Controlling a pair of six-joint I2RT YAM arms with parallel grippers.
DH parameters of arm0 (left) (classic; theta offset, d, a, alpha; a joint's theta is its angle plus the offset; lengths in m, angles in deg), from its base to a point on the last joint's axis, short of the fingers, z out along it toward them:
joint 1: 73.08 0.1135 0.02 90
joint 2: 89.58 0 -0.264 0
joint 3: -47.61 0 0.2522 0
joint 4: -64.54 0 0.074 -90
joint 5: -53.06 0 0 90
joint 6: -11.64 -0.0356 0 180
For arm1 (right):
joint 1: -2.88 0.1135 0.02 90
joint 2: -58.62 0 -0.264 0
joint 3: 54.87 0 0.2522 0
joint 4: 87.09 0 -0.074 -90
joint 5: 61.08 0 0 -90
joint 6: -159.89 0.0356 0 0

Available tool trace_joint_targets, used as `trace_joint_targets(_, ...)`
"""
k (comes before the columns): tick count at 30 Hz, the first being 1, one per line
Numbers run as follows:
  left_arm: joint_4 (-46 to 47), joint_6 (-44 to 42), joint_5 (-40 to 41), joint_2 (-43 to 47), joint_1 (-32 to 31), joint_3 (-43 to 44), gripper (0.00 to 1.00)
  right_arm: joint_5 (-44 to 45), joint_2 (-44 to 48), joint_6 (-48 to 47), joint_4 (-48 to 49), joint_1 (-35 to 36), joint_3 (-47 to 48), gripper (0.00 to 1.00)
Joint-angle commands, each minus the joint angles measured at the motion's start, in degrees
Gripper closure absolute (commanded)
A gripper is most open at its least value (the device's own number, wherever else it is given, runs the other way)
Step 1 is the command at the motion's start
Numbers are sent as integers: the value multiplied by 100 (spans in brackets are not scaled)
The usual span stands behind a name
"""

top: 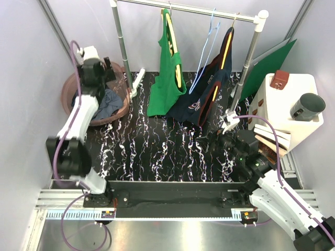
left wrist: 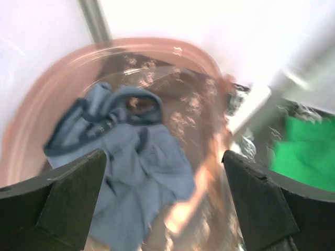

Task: Place the tank top on the hanger

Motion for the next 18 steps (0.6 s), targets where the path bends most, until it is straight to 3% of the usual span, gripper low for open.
trace_joint_targets(1, -811, -297, 638, -1402, 196, 1512, 1, -53, -21, 21, 128, 21, 29, 0)
trace_joint_targets(7, -865, -51, 289, -2510, 803, 1867, 1, -185, -161, 12, 225, 21, 37, 0)
trace_joint_targets(16, -997, 28, 244, -3346, 962, 1929, 1, -264, -170, 21, 269, 21, 20, 0)
trace_joint_targets(17, -1014, 19, 218, -3433, 971, 1946, 2, -264, -153, 29, 260, 30, 11, 0)
trace_joint_targets(18, -1058, 37, 53, -3469, 1006, 1990, 11, -256, -126, 38, 260, 21, 20, 0)
